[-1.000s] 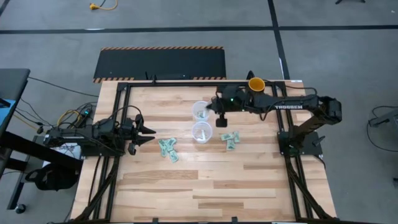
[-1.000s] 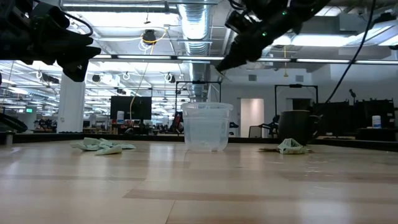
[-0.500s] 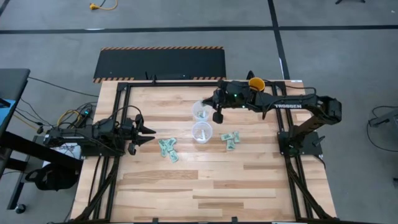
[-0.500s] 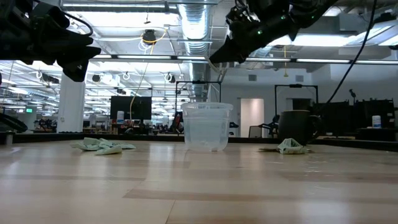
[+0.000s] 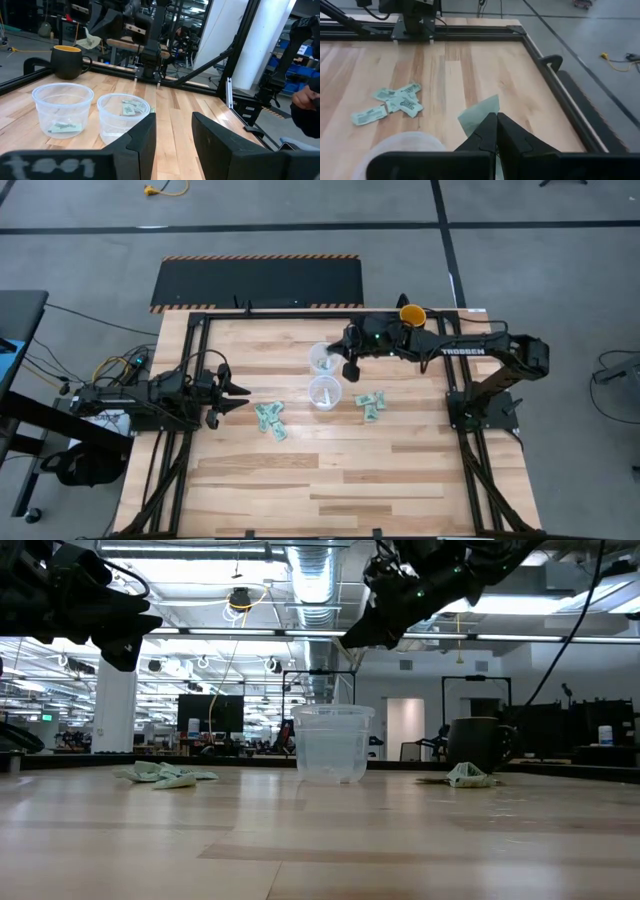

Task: Pick and place items into bin
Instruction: Put the green stevia packet into the top transparent bin

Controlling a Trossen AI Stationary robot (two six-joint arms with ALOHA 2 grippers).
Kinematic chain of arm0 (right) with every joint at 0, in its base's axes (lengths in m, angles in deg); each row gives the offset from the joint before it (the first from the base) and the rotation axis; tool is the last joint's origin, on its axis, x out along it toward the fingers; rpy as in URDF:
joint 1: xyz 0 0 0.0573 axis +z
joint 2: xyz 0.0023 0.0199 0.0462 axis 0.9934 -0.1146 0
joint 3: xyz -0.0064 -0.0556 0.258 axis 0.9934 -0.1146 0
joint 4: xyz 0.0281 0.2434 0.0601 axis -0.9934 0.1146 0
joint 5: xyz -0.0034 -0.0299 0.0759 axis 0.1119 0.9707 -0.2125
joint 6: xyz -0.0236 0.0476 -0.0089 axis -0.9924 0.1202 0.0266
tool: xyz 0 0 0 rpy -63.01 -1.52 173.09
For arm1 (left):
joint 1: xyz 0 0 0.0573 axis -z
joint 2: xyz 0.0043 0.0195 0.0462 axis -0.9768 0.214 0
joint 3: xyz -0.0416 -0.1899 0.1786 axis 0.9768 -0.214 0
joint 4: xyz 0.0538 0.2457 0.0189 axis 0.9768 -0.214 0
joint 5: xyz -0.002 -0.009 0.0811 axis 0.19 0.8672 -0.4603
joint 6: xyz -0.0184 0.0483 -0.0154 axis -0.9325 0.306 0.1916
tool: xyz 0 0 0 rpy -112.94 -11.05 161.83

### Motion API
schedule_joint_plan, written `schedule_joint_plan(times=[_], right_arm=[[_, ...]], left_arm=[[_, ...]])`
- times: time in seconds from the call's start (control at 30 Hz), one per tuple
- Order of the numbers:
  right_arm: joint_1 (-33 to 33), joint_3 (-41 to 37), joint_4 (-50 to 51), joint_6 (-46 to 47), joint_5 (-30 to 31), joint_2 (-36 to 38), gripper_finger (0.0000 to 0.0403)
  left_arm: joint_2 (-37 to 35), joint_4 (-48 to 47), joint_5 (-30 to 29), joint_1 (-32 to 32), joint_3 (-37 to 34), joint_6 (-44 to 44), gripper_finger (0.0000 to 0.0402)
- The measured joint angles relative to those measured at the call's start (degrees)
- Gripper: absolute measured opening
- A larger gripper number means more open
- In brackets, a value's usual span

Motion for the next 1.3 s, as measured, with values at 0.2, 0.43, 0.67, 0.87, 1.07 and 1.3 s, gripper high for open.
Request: schedule_joint_plan(times=[0.2,0.43,0.67,0.87,1.07,1.3], right_arm=[[1.0,0.0,-0.7,0.4,0.1,0.0,0.0000],[-0.6,0.0,-6.5,0.3,0.2,0.0,0.0000],[-2.1,0.1,-10.8,3.1,0.5,-1.3,0.0000],[-2.3,0.1,-17.5,8.0,1.8,-8.8,0.0000],[-2.5,-0.1,-16.9,9.1,1.8,-13.0,0.0000],[-2.5,0.0,-12.1,9.2,1.7,-12.7,0.0000]], left_arm=[[0.0,0.0,0.0,0.0,0.0,0.0,0.0114],[0.0,0.0,0.0,0.0,0.0,0.0,0.0114],[0.0,0.0,0.0,0.0,0.0,0.0,0.0114],[0.0,0.0,0.0,0.0,0.0,0.0,0.0114],[0.0,0.0,0.0,0.0,0.0,0.0,0.0114],[0.0,0.0,0.0,0.0,0.0,0.0,0.0114]])
